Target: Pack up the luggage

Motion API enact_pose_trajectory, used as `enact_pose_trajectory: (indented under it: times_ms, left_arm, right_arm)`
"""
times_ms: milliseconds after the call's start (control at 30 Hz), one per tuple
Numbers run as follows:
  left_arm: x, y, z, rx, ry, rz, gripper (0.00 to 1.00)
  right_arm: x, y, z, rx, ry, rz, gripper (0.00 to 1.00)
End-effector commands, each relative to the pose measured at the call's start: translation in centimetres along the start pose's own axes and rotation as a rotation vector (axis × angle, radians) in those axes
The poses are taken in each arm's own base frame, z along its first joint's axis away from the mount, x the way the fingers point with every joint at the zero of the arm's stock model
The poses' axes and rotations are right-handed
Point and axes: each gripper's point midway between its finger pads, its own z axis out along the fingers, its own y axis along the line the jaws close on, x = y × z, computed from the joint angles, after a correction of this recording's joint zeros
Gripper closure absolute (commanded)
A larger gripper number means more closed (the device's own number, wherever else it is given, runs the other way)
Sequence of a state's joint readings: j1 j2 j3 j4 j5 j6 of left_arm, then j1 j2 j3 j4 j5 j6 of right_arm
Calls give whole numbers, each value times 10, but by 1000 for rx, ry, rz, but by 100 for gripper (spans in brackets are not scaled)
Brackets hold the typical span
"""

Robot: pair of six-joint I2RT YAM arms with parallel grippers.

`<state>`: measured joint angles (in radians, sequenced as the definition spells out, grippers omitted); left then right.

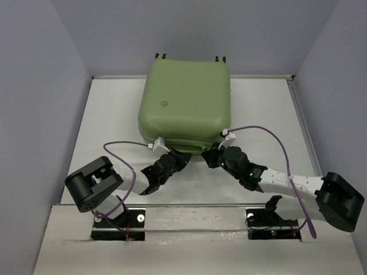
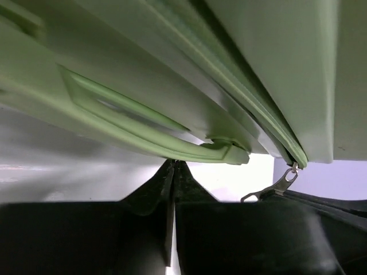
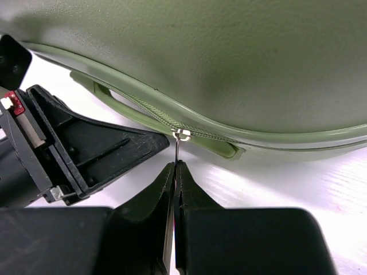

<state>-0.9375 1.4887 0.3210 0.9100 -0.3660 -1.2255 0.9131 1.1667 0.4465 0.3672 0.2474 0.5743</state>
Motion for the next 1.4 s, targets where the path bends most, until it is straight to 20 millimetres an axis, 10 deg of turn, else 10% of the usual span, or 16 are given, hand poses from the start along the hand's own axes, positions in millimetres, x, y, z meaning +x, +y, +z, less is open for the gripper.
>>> enact_pose_trajectory:
  times_ms: [0,133,633,867,1033,1167,1367]
  left_arm:
    - [-14,-16,-14,77,-54,-1,71]
    - [-29,8,-29,40,-120,-61,37]
    - [-66,-16,-14,50,-255,-66,37]
    - [-67,-13,6,60,-259,-109,50]
    - [-59,-17,19,83,-240,-94,94]
    - [-46,-26,24,108,-195,-59,94]
    - [-14,-44,20,166,-129,-27,94]
  right_arm:
    - [8,19,-6,-57,45,-24,93]
    - [7,20,-7,-65,45,-23,93]
    - [11,17,-17,-70,60,-25,93]
    - [14,18,-19,-88,70,-29,93]
    - [23,22,-17,-116,95,-15,93]
    - [26,32,-11,-153,102,-5,93]
    - [12,115,9,-319,95,-93,93]
